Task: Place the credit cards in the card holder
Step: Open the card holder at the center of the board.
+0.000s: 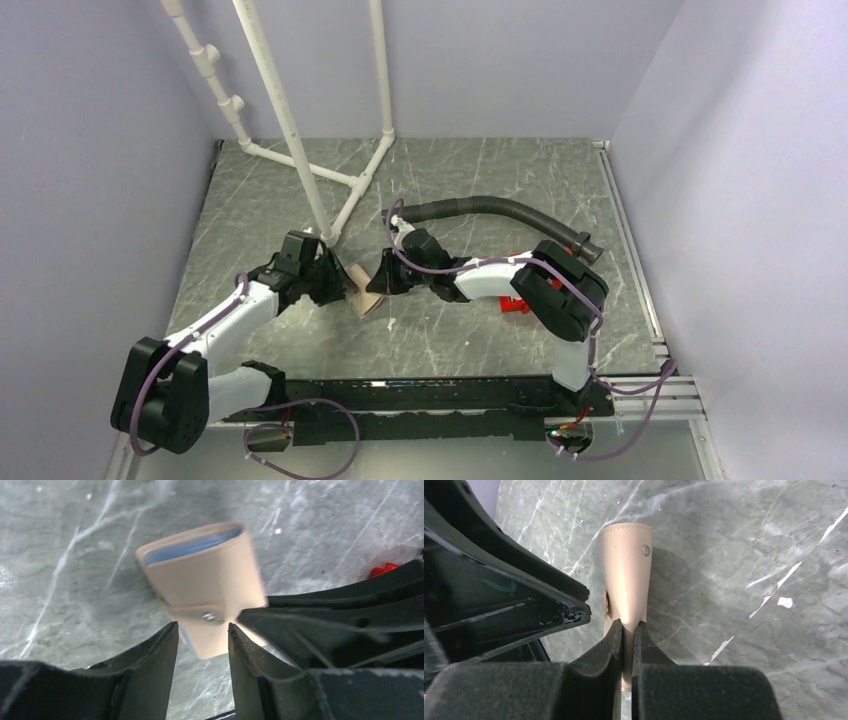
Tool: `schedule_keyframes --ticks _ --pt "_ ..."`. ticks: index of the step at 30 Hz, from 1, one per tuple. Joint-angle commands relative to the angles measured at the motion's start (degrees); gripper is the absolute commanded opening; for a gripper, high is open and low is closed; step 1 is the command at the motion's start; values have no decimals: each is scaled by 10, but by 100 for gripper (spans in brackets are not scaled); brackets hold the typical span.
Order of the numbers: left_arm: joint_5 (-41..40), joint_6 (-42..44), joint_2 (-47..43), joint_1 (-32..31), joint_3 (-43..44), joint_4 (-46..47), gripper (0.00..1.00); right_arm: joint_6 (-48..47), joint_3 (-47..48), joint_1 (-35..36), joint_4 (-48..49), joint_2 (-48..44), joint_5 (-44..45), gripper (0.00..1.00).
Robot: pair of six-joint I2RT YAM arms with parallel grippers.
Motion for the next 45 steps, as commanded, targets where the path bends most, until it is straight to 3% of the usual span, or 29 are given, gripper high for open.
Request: schedule_keyframes --ticks 1,4,7,11,19,22,23,26,32,36,38,40,41,45 --pt "-62 -12 13 -40 75 -48 48 -33 14 18 -37 -39 56 0" --pt "-105 -32 51 -72 111 -70 49 -34 19 22 -48 -43 74 0" --pt "-107 -49 80 -81 120 -78 40 -29 20 23 -45 -43 72 0" --pt "-107 -66 89 -89 114 -91 45 -29 21 25 -46 -46 73 0" --pt "-114 -79 130 -93 113 -90 43 -30 19 28 -47 -56 81 0" --pt "-114 -77 155 -93 115 -97 37 -30 18 28 -53 -65 93 0" --pt "-114 -76 155 -93 110 -98 28 -29 16 28 -55 -69 98 0" --pt "-114 -56 122 -92 93 -90 0 -15 0 25 -53 -77 106 0" --pt "-72 6 -11 -93 38 9 0 14 -56 -15 -6 -64 36 0" --pt "-23 31 -78 -92 5 91 0 -23 -42 -22 -40 -51 14 0" --pt "-14 39 -94 -93 8 94 0 -61 -6 -22 -117 -43 36 14" --pt "-4 47 -93 -92 20 92 0 -115 28 -22 -196 -40 85 39" --pt "5 53 -90 -92 25 94 0 -131 41 -23 -229 -43 111 47" --pt "29 64 -73 -92 40 101 0 -205 36 -20 -265 -95 149 67"
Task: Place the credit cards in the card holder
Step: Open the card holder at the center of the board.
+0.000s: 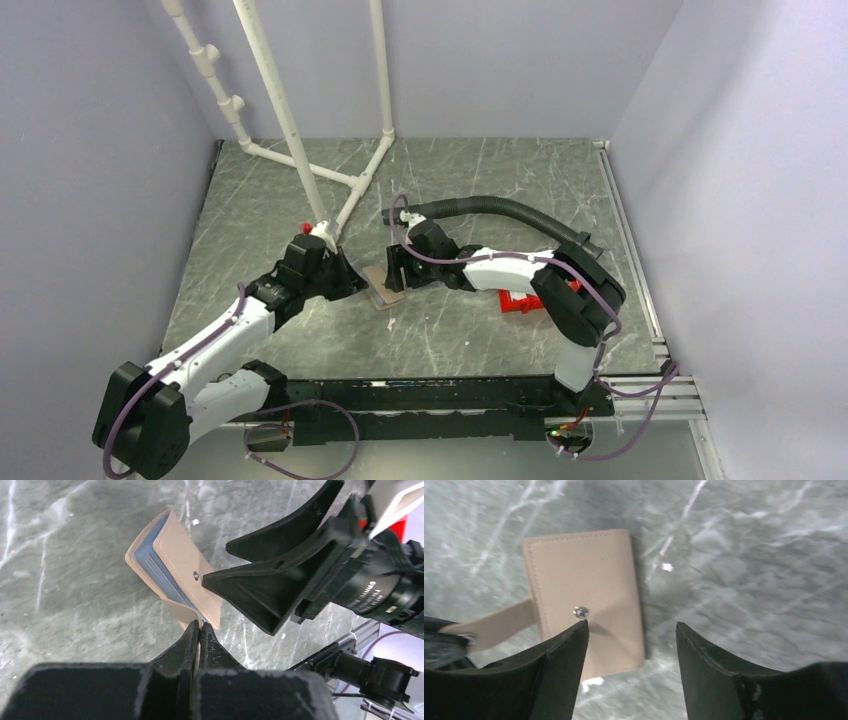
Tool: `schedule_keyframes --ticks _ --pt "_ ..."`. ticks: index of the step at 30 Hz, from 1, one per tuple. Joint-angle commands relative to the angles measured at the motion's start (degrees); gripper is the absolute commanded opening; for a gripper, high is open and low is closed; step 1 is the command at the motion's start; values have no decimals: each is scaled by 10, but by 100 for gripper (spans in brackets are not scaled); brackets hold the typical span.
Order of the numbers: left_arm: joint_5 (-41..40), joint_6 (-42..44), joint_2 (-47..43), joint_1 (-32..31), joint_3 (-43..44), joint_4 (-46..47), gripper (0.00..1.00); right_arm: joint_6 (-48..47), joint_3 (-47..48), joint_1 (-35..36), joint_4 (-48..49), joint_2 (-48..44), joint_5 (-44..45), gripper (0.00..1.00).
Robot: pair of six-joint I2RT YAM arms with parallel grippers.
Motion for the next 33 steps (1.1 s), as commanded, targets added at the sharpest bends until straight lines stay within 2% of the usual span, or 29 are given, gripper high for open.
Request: schedule_keyframes --ticks 1,3,5,11,13,22,24,26,29,32,33 --pt "52 30 11 0 35 54 0 -124 -2 2 -63 -71 43 71" --pt "60 31 19 0 38 58 0 -154 -35 13 -8 -105 1 80" --pt "67 29 24 0 38 64 0 -153 -49 18 25 -115 -12 84" --pt "73 36 6 0 43 57 0 -137 -71 18 62 -132 2 84" --pt "70 38 -2 0 46 46 0 -143 -54 18 48 -115 -9 81" --pt "48 41 -4 -1 40 8 0 -117 -30 18 25 -79 41 52" --pt "28 38 -3 0 42 -24 0 -99 -31 18 7 -78 78 40" --pt "-20 23 5 0 51 -91 0 -74 -42 18 -5 -88 132 21" --pt "-89 -10 35 0 61 -194 0 -39 -75 18 25 -108 128 12" --pt "-114 -35 69 0 44 -216 0 0 -75 14 29 -93 106 0" --pt "-114 -42 76 0 39 -216 0 14 -75 13 27 -89 104 0"
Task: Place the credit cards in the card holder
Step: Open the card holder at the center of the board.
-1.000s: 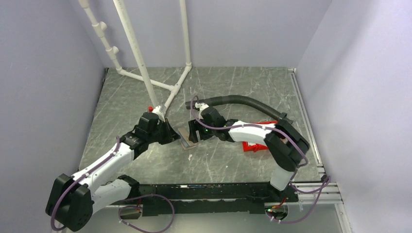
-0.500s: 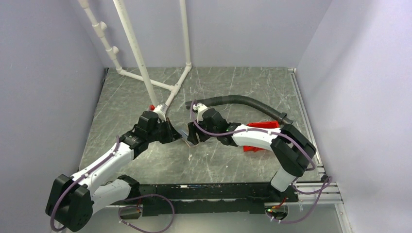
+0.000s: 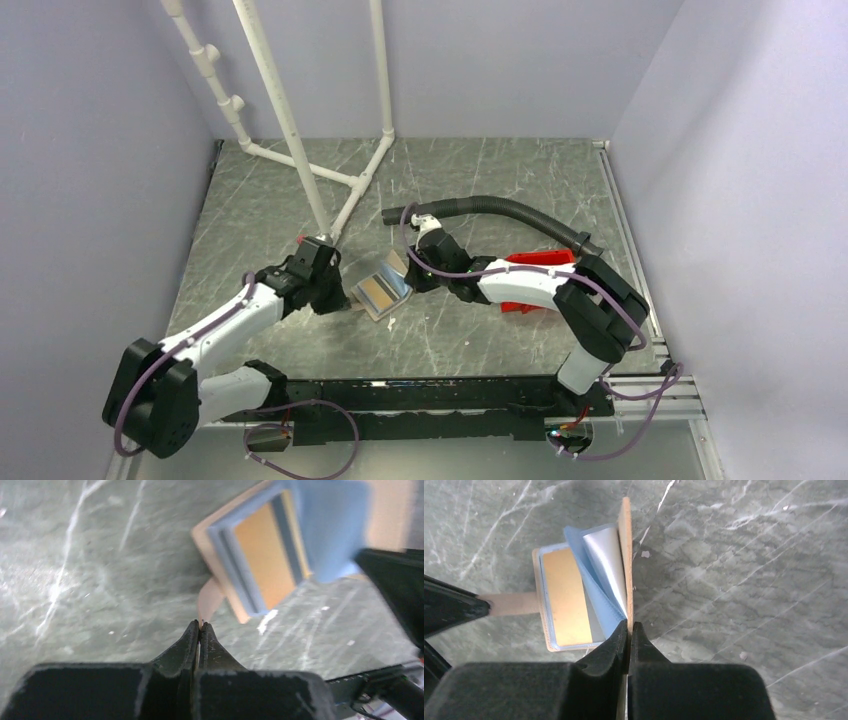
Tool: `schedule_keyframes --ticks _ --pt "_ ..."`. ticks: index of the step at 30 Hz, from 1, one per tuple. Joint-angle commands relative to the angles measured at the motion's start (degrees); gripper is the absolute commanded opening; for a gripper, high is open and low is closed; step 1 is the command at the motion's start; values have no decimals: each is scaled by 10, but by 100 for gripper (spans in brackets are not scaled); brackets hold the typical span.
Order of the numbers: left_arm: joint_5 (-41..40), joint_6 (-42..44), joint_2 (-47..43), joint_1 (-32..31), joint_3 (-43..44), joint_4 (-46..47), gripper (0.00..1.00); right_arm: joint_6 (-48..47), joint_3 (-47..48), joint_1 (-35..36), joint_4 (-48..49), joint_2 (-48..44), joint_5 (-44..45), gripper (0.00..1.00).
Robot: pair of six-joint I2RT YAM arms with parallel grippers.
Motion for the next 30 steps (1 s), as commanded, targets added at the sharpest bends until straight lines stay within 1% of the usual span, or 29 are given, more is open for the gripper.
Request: schedule_keyframes --ticks 1,3,6,7,9,10,11,12,13,14,16,18,20,22,24,27,30 --pt "-53 -43 31 0 -4 -68 0 78 -6 -7 12 -3 10 0" --pt "-57 -46 34 0 -5 -65 0 90 -14 -14 16 -7 9 0" --pt "-68 -44 30 0 -3 -62 0 103 -22 -42 17 -11 -15 0" --pt "-66 -39 28 0 -1 -60 0 101 -22 -50 16 -8 -30 2" --pt "-38 -3 19 0 4 -35 0 76 -4 -60 -6 5 -41 9" --pt "-7 19 8 0 6 -7 0 59 10 -61 -42 10 -24 13" --pt "35 40 -4 0 8 23 0 38 17 -61 -53 11 -14 18" --pt "81 56 -21 0 10 57 0 17 15 -61 -54 4 -12 28" --pt "99 65 -36 0 13 86 0 1 12 -61 -51 -2 -13 35" --pt "121 71 -48 0 19 108 0 -10 4 -61 -44 -14 -28 42" --pt "136 78 -56 0 40 131 0 -23 2 -61 -35 -22 -67 49" --pt "133 85 -37 0 68 120 0 -15 7 -62 -38 -26 -79 52" --pt "147 95 -6 0 88 115 0 -10 9 -62 -39 -35 -74 55" --pt "158 97 20 0 95 113 0 -14 10 -62 -42 -46 -67 59" --pt "166 96 35 0 91 116 0 -22 16 -62 -48 -54 -63 62" --pt "166 95 39 0 79 113 0 -28 18 -62 -45 -60 -62 69" --pt "131 89 30 0 67 85 0 -26 18 -61 -28 -50 -91 70"
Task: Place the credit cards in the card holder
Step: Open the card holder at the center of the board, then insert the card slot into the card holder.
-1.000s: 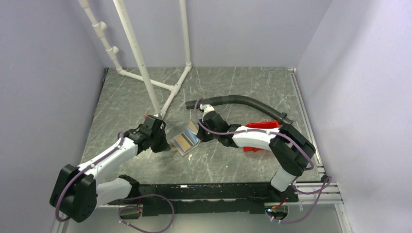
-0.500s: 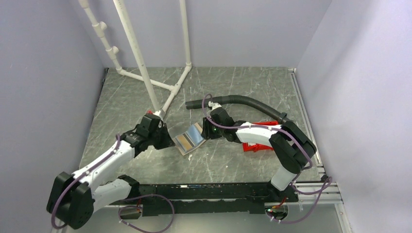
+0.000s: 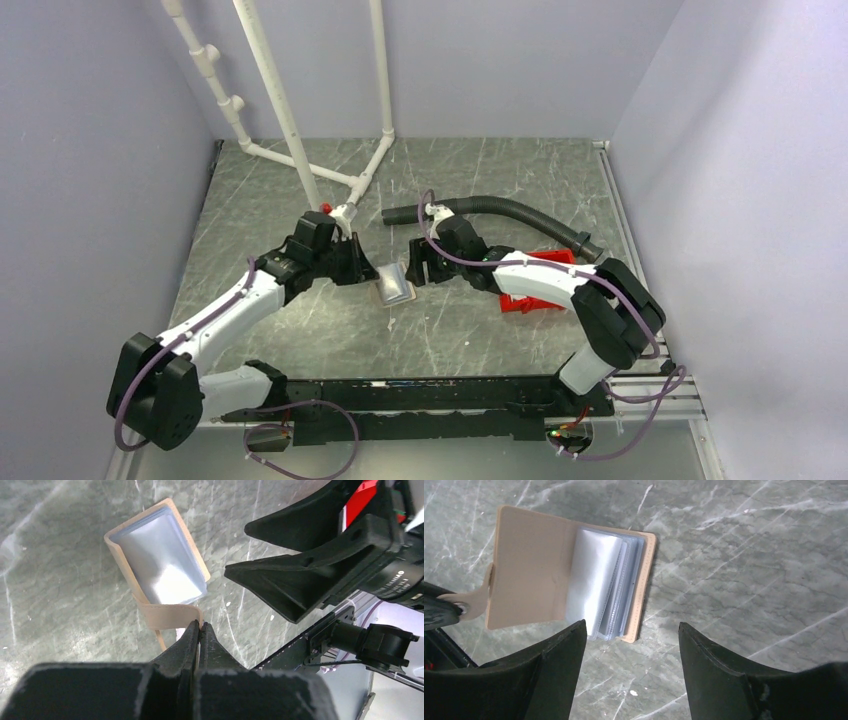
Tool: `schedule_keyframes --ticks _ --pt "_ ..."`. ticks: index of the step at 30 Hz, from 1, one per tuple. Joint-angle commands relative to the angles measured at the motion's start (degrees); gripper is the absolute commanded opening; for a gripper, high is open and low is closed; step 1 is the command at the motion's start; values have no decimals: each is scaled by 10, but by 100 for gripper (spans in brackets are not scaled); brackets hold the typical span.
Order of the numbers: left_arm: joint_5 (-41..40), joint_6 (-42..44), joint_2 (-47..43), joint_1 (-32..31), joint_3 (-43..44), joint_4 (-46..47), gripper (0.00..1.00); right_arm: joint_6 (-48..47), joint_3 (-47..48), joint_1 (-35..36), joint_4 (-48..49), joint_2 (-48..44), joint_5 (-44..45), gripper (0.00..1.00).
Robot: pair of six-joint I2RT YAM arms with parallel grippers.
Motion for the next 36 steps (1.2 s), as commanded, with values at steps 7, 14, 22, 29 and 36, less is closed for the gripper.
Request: schedule_keyframes --ticks 7,14,22,29,36 --pt "-217 -120 -5 0 -38 -180 0 41 23 0 105 38 -163 54" --pt "-233 -178 91 1 -53 -206 0 77 54 -1 107 90 -195 54" --pt "-189 -168 82 1 -72 -141 0 81 104 31 138 139 -291 54" --pt "-219 -161 61 1 -70 -157 0 175 37 42 349 110 -430 59" --pt "-222 -133 42 2 -54 -185 0 84 74 -15 112 113 -268 61"
